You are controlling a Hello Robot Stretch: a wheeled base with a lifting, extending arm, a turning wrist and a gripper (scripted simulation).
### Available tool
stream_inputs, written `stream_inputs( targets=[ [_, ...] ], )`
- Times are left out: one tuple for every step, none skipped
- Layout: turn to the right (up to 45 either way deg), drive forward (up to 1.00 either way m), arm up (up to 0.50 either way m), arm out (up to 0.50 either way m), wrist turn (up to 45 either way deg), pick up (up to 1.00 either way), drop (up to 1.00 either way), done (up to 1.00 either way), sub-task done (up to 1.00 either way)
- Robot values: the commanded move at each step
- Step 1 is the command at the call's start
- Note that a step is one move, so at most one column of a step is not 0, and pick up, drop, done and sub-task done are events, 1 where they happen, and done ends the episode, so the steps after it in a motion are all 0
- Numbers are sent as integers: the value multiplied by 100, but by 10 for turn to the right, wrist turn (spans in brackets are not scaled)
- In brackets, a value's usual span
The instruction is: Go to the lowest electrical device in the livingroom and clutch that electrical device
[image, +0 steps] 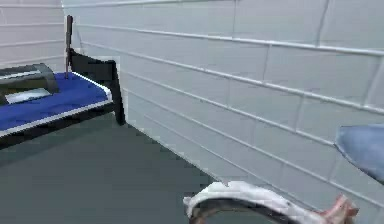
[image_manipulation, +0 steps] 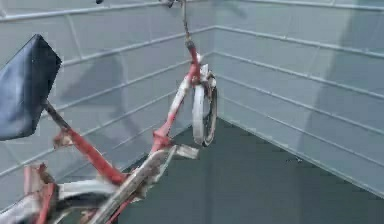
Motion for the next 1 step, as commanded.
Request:
stream_inputs(
  targets=[
    [-450, 0, 0, 0, 0, 0, 0, 0, 0]
  ],
)
